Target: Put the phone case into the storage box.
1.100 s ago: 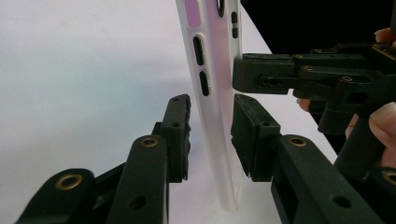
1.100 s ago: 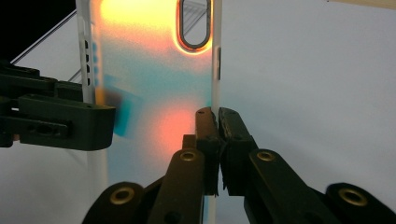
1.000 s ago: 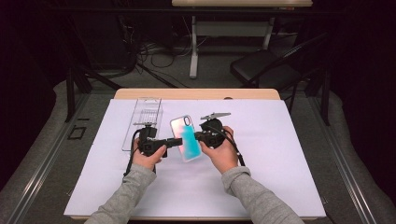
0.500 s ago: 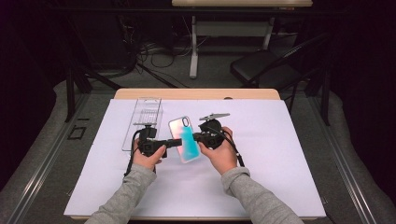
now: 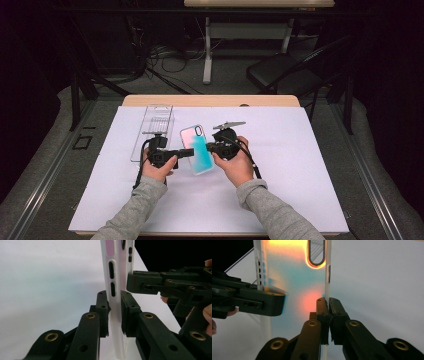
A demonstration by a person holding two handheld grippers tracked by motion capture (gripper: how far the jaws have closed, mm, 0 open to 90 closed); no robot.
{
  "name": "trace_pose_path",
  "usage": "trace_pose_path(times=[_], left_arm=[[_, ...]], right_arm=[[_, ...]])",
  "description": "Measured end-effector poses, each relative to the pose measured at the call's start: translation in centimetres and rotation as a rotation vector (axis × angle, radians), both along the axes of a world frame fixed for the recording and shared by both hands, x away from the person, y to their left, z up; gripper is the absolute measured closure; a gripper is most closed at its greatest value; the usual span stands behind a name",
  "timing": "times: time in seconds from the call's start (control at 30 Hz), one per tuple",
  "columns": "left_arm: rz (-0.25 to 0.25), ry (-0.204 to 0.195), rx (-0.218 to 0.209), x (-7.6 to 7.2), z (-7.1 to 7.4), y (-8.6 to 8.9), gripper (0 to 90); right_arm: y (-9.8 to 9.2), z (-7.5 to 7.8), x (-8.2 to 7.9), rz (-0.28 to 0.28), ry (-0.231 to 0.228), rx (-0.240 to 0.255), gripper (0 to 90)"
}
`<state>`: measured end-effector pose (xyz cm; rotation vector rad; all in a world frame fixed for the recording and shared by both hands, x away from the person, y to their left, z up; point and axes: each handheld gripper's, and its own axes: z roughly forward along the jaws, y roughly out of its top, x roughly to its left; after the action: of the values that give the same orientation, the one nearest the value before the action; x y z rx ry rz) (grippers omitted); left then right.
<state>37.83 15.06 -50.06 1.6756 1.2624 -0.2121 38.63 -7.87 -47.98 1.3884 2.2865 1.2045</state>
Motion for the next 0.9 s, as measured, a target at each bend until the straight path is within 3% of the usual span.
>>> trace_pose_path(times=[0.9], left_arm=[[0.017, 0.042, -0.037, 0.14, -0.19, 0.33, 80.8]], right_arm=[[-0.02, -0.35, 0.09, 0.000, 0.018, 0.022, 87.1]])
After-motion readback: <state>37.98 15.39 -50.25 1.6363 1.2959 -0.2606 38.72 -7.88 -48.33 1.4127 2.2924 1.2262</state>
